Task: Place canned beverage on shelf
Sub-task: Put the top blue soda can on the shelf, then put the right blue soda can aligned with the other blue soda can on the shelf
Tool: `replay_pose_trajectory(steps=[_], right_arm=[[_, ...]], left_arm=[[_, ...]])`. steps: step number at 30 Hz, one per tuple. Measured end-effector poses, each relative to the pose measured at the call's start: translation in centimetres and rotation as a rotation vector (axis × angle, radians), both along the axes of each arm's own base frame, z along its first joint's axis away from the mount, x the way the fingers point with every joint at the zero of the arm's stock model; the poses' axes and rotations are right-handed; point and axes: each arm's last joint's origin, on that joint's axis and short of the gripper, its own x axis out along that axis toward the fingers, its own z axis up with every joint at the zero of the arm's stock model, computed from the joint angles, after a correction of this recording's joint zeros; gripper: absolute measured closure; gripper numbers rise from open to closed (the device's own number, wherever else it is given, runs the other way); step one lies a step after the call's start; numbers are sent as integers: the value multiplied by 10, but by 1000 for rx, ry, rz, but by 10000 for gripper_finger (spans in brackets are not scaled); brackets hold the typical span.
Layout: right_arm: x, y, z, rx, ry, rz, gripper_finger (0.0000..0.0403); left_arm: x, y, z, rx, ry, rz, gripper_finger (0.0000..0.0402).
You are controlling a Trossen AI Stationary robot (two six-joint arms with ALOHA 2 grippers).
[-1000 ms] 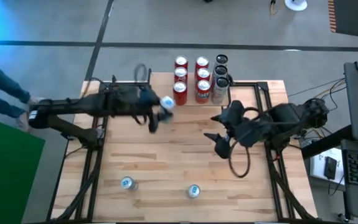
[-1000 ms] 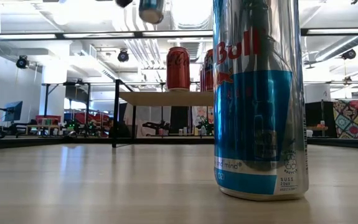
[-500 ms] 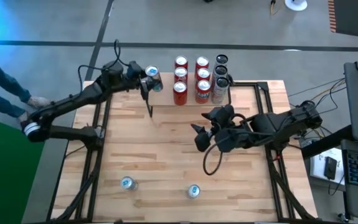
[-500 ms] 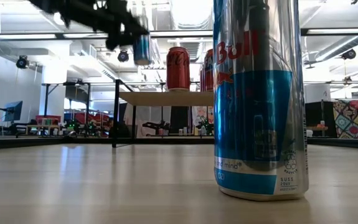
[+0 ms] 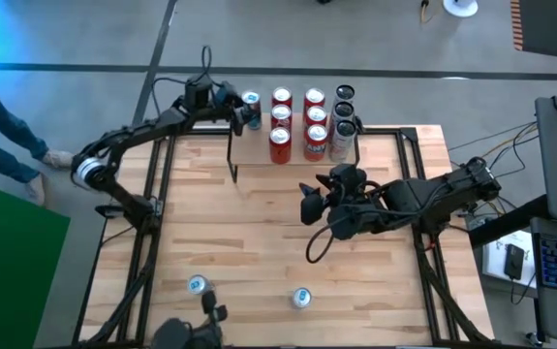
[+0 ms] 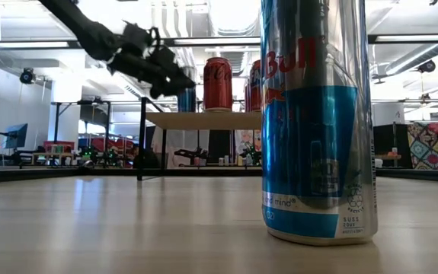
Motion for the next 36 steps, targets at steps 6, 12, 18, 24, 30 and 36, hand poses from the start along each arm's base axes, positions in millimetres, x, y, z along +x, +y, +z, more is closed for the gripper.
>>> replay_pose_trajectory(steps=[6, 12, 18, 24, 30, 36], right_arm=[[-1, 7, 0, 13, -12, 14, 162], [0, 10, -4, -13, 5, 5, 160], [0, 9, -4, -65, 1, -30, 143], [0, 9, -3, -66, -10, -38, 103], [0, 9, -3, -44, -29, -53, 79], [-12, 5, -7, -20, 99, 2, 78]], left_arm=[[7, 10, 1, 22, -12, -40, 170], [7, 11, 2, 61, -9, -50, 169], [8, 13, -8, 54, 24, -33, 154], [9, 15, -10, 64, 31, 3, 111], [1, 13, 0, 75, 33, 38, 73], [-18, -4, 26, 84, 45, 53, 57]])
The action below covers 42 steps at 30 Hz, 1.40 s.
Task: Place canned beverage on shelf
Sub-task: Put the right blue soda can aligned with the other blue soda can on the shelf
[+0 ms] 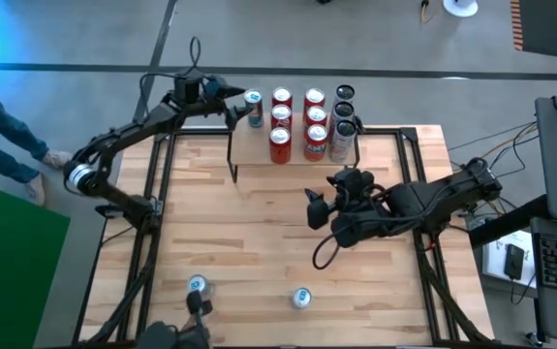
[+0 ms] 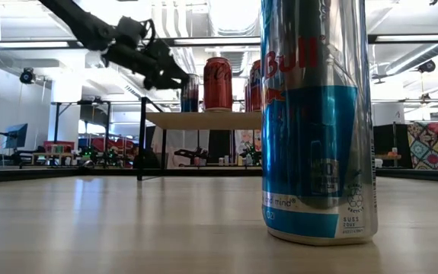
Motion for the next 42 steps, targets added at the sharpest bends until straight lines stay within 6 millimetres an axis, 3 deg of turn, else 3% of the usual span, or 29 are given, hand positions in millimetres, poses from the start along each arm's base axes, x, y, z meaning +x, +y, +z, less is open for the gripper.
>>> replay_pose_trajectory(steps=[7, 13, 18, 25, 31, 36, 42], right_arm=[[-9, 1, -4, 115, 135, 111, 78], [-7, 25, -18, 159, 284, 324, 78], [-5, 27, -21, 132, 346, 407, 78], [1, 33, -34, 202, 389, 498, 78], [19, 50, -66, 315, 303, 656, 78], [31, 56, -92, 403, 229, 600, 79], [40, 60, -111, 525, 240, 433, 79]], left_arm=[[-27, -45, 30, -154, 39, 73, 56], [-41, -113, 47, -204, 110, 52, 68], [-42, -164, 56, -228, 80, 86, 70], [-39, -222, 50, -345, -1, 132, 70], [-32, -271, 44, -389, -35, 143, 71], [-28, -299, 38, -369, -12, 94, 71], [-31, -309, 37, -417, 70, -119, 71]])
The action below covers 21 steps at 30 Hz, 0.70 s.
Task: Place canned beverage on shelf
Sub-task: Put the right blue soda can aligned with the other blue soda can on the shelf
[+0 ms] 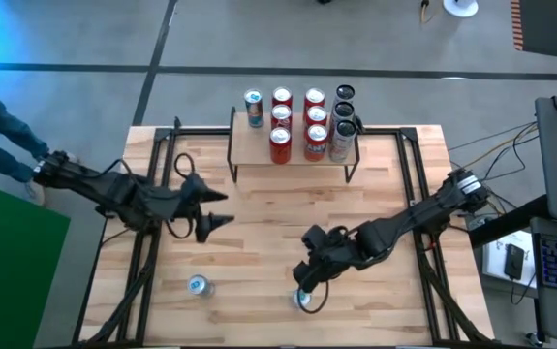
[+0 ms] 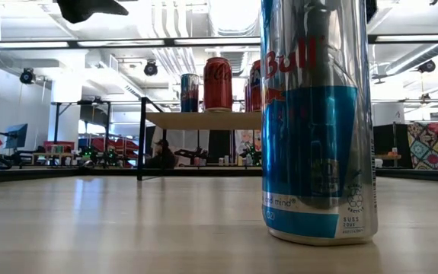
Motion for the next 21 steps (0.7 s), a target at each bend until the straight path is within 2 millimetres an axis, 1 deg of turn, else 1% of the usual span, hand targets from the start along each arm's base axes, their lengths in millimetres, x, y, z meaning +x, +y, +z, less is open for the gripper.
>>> replay_pose_trajectory(steps=[4, 8, 11, 15, 18, 21], right_arm=[[6, 9, -7, 31, 76, -73, 79], [11, 24, -5, 42, 135, -111, 79], [20, 40, 2, 67, 106, -95, 79], [30, 61, 14, 67, 84, -47, 79], [34, 71, 11, 10, 175, -27, 79], [36, 76, 8, -19, 281, -53, 79]], left_arm=[[-7, -6, 0, 9, 1, -106, 71], [-10, -13, -15, 37, 44, -157, 71], [-10, -17, -27, 44, 75, -178, 71], [-8, -21, -36, 42, 63, -220, 71], [-7, -22, -36, 42, 53, -242, 71], [-7, -22, -38, 43, 58, -243, 71]])
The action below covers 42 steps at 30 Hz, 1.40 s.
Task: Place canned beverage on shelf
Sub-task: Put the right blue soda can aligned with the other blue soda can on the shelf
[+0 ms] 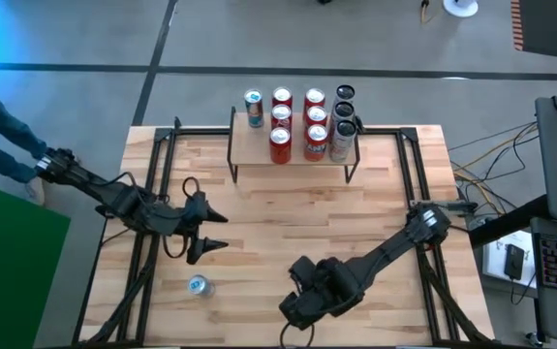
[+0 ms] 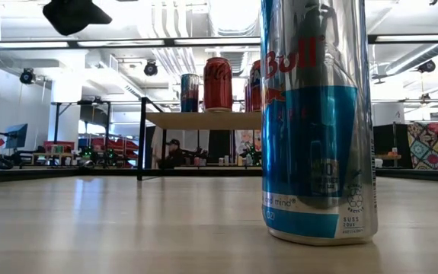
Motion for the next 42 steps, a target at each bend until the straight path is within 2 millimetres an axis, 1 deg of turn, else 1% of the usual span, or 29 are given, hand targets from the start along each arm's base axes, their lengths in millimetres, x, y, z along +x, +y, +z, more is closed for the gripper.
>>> replay_pose_trajectory(steps=[4, 8, 12, 14, 19, 24, 29, 36, 42], right_arm=[[11, 8, 0, 34, 22, -12, 78], [21, 15, -9, 46, 30, -46, 78], [19, 14, -17, 37, 103, -101, 78], [21, 15, -20, 34, 103, -105, 78], [19, 17, -18, 32, 89, -117, 81], [17, 15, -12, 4, 64, -113, 88], [9, 10, -8, -45, 89, -115, 92], [9, 11, -8, -46, 86, -115, 92], [11, 11, -11, -37, 93, -159, 92]], left_arm=[[-1, -1, -3, -14, 9, 5, 71], [-2, -3, -6, -29, 20, 4, 71], [-3, -5, -9, -44, 29, 4, 71], [-3, -5, -10, -51, 33, 7, 70], [-3, -5, -11, -59, 34, 12, 71], [-2, -5, -10, -63, 27, 13, 70], [-2, -5, -10, -64, 26, 13, 70], [-2, -5, -10, -62, 24, 17, 70], [-2, -5, -10, -54, 23, 17, 70]])
